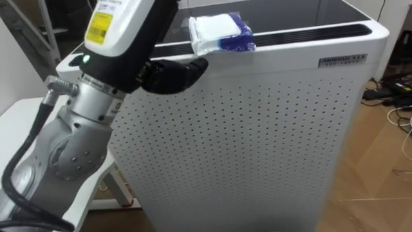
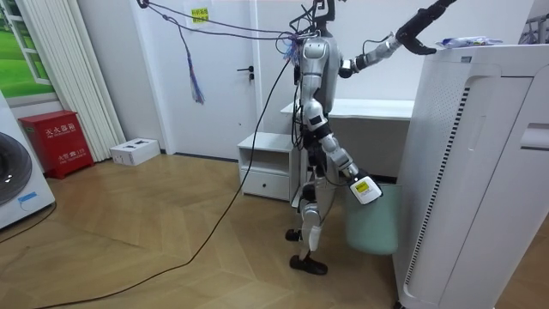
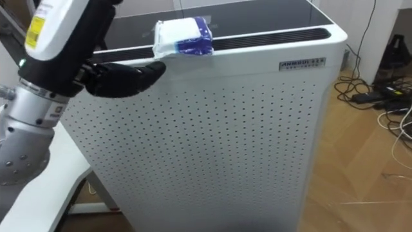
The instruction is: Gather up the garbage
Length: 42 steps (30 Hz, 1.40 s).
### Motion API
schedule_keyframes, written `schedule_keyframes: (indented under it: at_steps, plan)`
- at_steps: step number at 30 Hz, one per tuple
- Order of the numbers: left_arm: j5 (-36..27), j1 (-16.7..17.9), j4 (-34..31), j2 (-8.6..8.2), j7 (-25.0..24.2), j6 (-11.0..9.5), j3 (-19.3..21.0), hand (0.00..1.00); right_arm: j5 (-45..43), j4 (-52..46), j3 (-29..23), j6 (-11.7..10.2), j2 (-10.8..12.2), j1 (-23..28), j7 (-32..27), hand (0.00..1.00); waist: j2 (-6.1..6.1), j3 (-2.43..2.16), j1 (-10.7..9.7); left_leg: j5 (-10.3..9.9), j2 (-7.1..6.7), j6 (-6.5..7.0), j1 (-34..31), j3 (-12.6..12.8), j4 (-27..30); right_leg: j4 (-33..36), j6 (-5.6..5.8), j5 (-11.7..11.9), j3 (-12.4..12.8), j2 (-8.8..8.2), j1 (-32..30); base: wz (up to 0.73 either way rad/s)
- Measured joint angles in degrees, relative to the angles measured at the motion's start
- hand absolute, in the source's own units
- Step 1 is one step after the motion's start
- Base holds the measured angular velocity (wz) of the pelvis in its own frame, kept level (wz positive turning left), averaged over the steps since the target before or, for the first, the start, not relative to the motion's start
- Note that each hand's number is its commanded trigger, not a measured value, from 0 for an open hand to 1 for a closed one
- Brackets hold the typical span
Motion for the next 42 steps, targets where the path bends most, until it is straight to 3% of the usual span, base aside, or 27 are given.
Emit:
schedule_keyframes:
  at_steps: [3,6,8,13,21,22,23,25,26,27,32,36,40,42]
  plan:
    - [-2.5,0.0,1.2,0.5,-2.7,1.5,-1.5,0.0,0.4,0.1,0.0,0.9,-0.1,-0.1,0.2,1.0,0.8,0.0,-0.2,0.0,0.01,0.0,-0.1,0.0,0.0,0.0,0.0,0.0,-0.1,-0.01,0.0,0.0]
    - [-6.0,-0.6,2.2,2.81,-6.0,3.0,-1.7,0.0,0.5,0.1,0.0,1.7,-0.1,-0.3,0.5,1.0,1.14,0.0,-0.8,0.0,0.04,0.0,-0.5,0.0,0.0,0.2,0.0,0.0,-0.1,0.01,-0.4,0.0]
    - [-7.4,-3.2,4.7,4.59,-8.5,4.0,-2.3,0.0,0.5,0.1,0.0,2.4,-0.1,-0.5,0.7,1.0,1.39,-0.18,-1.1,0.0,0.02,0.0,-1.0,0.1,0.3,0.3,0.0,0.0,0.0,-0.01,-0.9,0.0]
    - [-13.2,-7.2,7.6,6.81,-12.7,5.4,-4.1,0.0,0.5,0.1,0.1,3.0,-0.3,-0.5,0.2,1.0,1.43,-0.15,-1.0,0.0,-0.02,0.0,-1.0,0.2,0.3,0.3,0.01,0.0,0.1,-0.06,-0.9,0.0]
    - [-13.4,-7.5,7.4,7.05,-19.2,6.6,-6.2,0.01,0.2,0.1,0.6,3.1,-0.8,-1.3,-0.1,1.0,1.67,0.15,-1.1,0.0,0.37,0.0,-1.5,3.3,0.1,0.6,0.01,0.0,0.1,-0.04,-1.8,-0.01]
    - [-13.4,-7.5,7.4,7.05,-20.4,6.7,-6.2,0.16,0.2,0.1,0.6,3.1,-0.8,-1.3,-0.1,1.0,1.61,0.21,-1.2,0.0,0.38,0.0,-1.5,3.4,0.1,0.6,0.01,0.0,0.1,-0.03,-1.9,0.0]
    - [-13.4,-7.5,7.3,7.05,-20.8,6.9,-6.2,0.21,0.2,0.1,0.6,3.1,-0.9,-1.3,-0.3,1.0,1.6,0.22,-1.2,0.0,0.38,0.0,-1.5,3.4,0.1,0.5,0.01,0.0,0.1,-0.04,-2.0,0.0]
    - [-13.4,-8.4,7.3,7.04,-21.8,7.1,-6.2,0.62,0.2,0.1,0.6,3.1,-0.9,-1.4,-0.6,1.0,1.46,0.32,-1.0,0.0,0.38,0.0,-1.6,3.5,0.1,0.6,0.01,0.0,0.2,-0.05,-2.2,0.0]
    - [-13.4,-9.1,7.3,7.03,-22.3,7.4,-6.2,0.76,0.2,0.1,0.6,3.1,-0.9,-1.5,-0.7,1.0,1.27,0.45,-1.0,0.0,0.38,0.0,-1.7,3.5,0.1,0.7,0.01,0.0,0.2,-0.06,-2.4,0.0]
    - [-13.4,-9.5,7.4,7.03,-22.6,7.6,-6.2,1.0,0.2,0.1,0.6,3.1,-0.9,-1.6,-0.7,1.0,1.28,0.45,-0.9,0.0,0.38,0.0,-1.8,3.5,0.1,0.8,0.01,0.0,0.2,-0.05,-2.5,0.0]
    - [-13.4,-11.4,7.5,6.65,-23.1,8.5,-5.3,1.0,-0.1,0.3,1.1,3.3,-1.0,-1.9,-0.5,1.0,0.61,0.91,-1.1,0.0,0.43,0.0,-0.9,3.6,-0.1,0.8,0.02,0.0,0.3,-0.02,-1.7,0.0]
    - [-14.6,-11.6,7.4,6.61,-23.3,8.3,-4.3,1.0,0.0,0.3,1.2,3.6,-1.0,-2.1,-0.3,1.0,0.64,0.89,-1.3,0.0,0.43,0.01,-1.0,4.2,0.1,0.9,0.03,0.0,0.2,-0.11,-1.3,0.02]
    - [-14.5,-12.0,7.9,6.61,-22.9,8.9,-4.0,1.0,0.0,0.3,1.2,4.3,-1.1,-2.1,0.4,1.0,1.33,0.43,-2.7,0.0,0.49,0.01,-0.7,4.2,0.2,0.5,0.12,0.0,0.0,-0.08,-0.6,0.09]
    - [-14.5,-12.1,7.9,6.61,-22.8,9.3,-3.9,1.0,0.0,0.3,1.2,4.9,-1.2,-2.1,0.8,1.0,1.67,0.42,-2.8,0.0,0.55,0.01,-0.4,4.3,0.1,0.5,0.12,0.0,0.2,0.0,-0.4,-0.02]
